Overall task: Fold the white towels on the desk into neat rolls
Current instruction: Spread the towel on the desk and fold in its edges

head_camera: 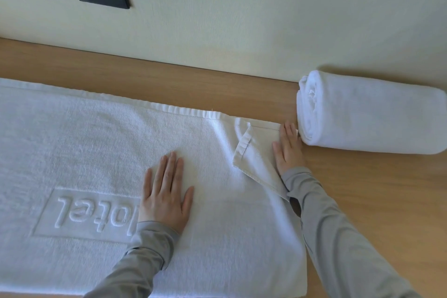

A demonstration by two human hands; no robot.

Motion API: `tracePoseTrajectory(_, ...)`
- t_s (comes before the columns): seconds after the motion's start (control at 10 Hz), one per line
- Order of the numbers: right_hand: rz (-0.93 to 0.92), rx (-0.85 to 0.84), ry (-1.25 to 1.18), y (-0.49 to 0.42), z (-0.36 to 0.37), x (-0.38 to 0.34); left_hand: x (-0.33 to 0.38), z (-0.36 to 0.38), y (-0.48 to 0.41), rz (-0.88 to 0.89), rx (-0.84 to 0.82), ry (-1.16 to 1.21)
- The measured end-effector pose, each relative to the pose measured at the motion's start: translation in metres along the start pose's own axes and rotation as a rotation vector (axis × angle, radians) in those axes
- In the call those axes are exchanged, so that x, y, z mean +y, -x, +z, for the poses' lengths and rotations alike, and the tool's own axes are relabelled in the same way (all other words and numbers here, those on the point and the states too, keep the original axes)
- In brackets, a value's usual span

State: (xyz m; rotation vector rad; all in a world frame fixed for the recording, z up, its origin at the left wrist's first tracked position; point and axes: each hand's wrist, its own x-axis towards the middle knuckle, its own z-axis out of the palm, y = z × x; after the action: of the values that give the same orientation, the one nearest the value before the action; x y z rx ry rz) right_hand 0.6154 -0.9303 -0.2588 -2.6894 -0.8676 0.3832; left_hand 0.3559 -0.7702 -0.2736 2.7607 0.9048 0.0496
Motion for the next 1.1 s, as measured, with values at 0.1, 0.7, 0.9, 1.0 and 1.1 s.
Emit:
tracePoseTrajectory(0.1, -0.113, 0.060, 0.054, 0.017, -0.009, -0.022, 0.001, 0.000, 0.000, -0.008, -0.004, 0.007)
tracePoseTrajectory(0.7, -0.275, 0.407, 0.249, 0.015, -0.061, -0.048, 0.001, 0.000, -0.001, -0.011, -0.021, 0.004)
tracePoseTrajectory(0.9, -0.229, 0.273, 0.562, 0.003, -0.071, -0.030, 0.002, -0.002, 0.000, -0.013, -0.021, 0.006)
tracePoseTrajectory(1.0, -0.125, 0.142, 0.597, 0.002, -0.062, -0.031, 0.002, -0.003, 0.000, -0.014, -0.016, 0.008)
tracePoseTrajectory(1.1, -0.044, 0.063, 0.667, -0.002, -0.056, -0.028, 0.002, -0.004, 0.001, -0.009, -0.012, 0.008)
